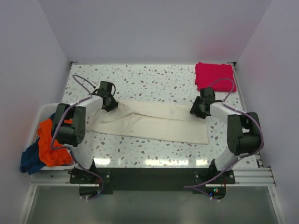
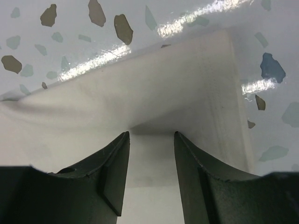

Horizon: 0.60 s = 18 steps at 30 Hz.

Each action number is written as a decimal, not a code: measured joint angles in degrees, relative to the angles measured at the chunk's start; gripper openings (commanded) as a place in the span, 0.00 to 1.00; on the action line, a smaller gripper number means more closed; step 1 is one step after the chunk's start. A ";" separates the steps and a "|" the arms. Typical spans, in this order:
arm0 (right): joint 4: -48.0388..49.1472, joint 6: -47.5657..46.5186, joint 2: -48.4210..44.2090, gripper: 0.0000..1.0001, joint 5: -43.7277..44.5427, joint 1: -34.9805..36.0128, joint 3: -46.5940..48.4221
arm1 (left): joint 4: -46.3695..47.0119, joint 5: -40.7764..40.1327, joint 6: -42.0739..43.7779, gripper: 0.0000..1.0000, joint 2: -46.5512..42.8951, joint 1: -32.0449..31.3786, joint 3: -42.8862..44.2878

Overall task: Fold and stack the t-shirts
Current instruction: Fold the tshirt

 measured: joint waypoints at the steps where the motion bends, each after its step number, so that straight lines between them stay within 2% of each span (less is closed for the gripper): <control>1: 0.48 0.59 -0.92 0.47 -0.11 -0.04 -1.18 | 0.00 -0.15 -0.11 0.33 1.27 0.00 1.29; 8: 4.83 7.13 -12.87 0.47 -4.00 -0.09 -14.32 | 0.72 -0.31 1.92 0.34 11.28 -0.09 13.77; 13: 6.80 12.92 -24.72 0.47 -8.13 3.76 -24.92 | 2.49 3.78 6.84 0.50 20.83 -0.26 26.62; 18: 6.73 19.91 -37.40 0.47 -8.81 15.34 -32.50 | 6.19 10.78 11.04 0.68 28.72 -0.98 37.22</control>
